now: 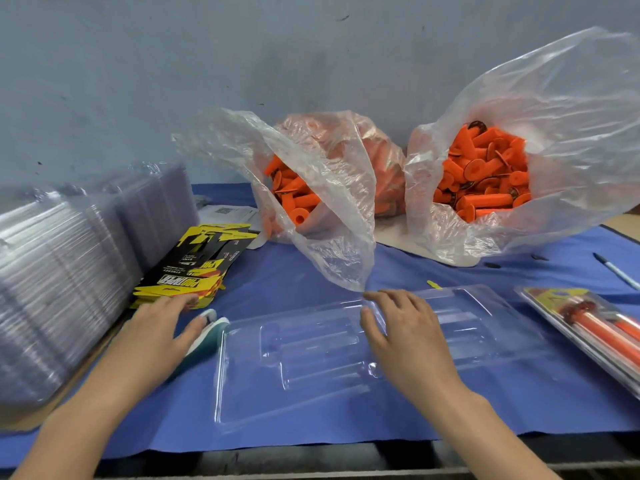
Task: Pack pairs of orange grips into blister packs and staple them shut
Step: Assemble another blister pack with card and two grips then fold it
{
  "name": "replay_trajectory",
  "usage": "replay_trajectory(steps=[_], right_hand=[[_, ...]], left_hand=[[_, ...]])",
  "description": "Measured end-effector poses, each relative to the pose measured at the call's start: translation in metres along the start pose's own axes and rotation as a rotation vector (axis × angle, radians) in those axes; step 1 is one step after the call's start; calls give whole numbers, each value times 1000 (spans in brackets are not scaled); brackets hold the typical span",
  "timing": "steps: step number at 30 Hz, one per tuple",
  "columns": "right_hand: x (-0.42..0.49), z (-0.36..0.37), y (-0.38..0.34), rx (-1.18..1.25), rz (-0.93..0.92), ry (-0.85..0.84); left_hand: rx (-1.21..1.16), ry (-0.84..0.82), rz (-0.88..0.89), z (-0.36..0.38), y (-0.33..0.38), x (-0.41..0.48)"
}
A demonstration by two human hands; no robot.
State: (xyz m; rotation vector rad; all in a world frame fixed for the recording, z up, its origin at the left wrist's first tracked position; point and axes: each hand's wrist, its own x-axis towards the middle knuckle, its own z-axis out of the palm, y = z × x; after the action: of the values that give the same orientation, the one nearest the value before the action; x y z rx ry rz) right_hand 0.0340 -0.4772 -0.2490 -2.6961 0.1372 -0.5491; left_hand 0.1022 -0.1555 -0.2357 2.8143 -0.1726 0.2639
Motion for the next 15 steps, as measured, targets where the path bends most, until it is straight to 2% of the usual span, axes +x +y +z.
replay_trajectory(steps=[4,10,15], right_hand=[[23,-2,0,45,28,83],[40,2,6,56,32,117],[42,2,15,85,54,109]], left_hand=[[122,174,-62,7,17,23],[282,104,-117,27,26,61],[348,170,-108,28,25,59]])
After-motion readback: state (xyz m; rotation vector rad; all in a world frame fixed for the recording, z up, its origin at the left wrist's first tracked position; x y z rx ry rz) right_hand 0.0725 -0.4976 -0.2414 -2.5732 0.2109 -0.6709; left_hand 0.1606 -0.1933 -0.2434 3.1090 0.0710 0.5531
